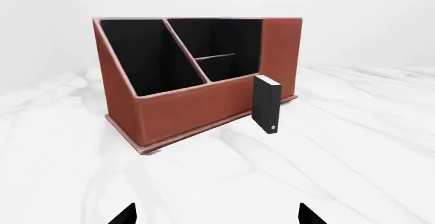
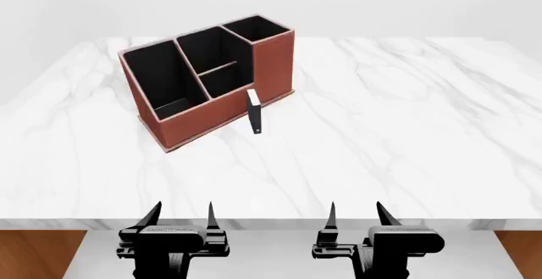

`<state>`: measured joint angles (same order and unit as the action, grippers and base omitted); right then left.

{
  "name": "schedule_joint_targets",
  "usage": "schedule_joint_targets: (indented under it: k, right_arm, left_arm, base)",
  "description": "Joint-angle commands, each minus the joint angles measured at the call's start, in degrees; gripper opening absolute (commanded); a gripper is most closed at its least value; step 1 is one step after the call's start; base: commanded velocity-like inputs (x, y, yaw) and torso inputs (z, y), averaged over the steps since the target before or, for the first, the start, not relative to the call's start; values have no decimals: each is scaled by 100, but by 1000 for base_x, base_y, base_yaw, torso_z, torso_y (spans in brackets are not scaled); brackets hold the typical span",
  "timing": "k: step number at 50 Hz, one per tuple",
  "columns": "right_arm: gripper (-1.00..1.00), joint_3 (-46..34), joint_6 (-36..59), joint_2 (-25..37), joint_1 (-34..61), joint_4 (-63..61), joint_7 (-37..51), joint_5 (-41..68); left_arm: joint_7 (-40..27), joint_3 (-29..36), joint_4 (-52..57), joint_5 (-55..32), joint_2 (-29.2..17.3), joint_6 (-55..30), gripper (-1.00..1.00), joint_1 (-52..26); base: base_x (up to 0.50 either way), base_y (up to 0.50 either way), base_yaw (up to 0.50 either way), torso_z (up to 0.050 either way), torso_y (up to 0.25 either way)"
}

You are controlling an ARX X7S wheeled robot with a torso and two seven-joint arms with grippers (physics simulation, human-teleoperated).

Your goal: Pick up the book and place it in the left compartment of the caddy.

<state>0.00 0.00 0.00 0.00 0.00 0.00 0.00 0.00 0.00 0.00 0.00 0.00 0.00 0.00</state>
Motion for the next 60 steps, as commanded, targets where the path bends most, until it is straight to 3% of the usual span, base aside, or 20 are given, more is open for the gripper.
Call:
schedule_joint_targets:
  k: [1,10,15,45,48,55,60]
  right_arm:
    - [100,-114,-27,82,84,117,203,4]
    - [100,-278,-139,244,57,313,404,150]
    - [100,-69,-3,78,66,245,277,9]
    - [100,-660,96,433,-13,113,672,142]
    - [100,-689,760,492,50,-352,617,269]
    - [100,-593,3895,652,1019,-2624,859,330]
    - [100,-516,4104,687,1205,-2807,700,565]
  left_arm:
    - [-26,73,-230,-230,-82,43,100,-65]
    - [-486,313,-330,-51,-218,-24,100,-79]
    - [-156,151,-313,-24,-82,153,100,-29]
    - [-510,628,-329,-285,-428,122,100,-46]
    - [-488,588,73,-486,-437,-372,100,-40]
    - [-818,254,2839,-981,-666,-3364,100,-860]
    - [-862,310,2584,-888,-710,-3152,100,-1009]
  base:
    - [0,0,0,0,0]
    - [0,0,0,0,0]
    - [0,0,0,0,0]
    - [0,500,0,0,0]
    - [5,240,0,0,0]
    - [0,0,0,0,0]
    - [279,0,0,0,0]
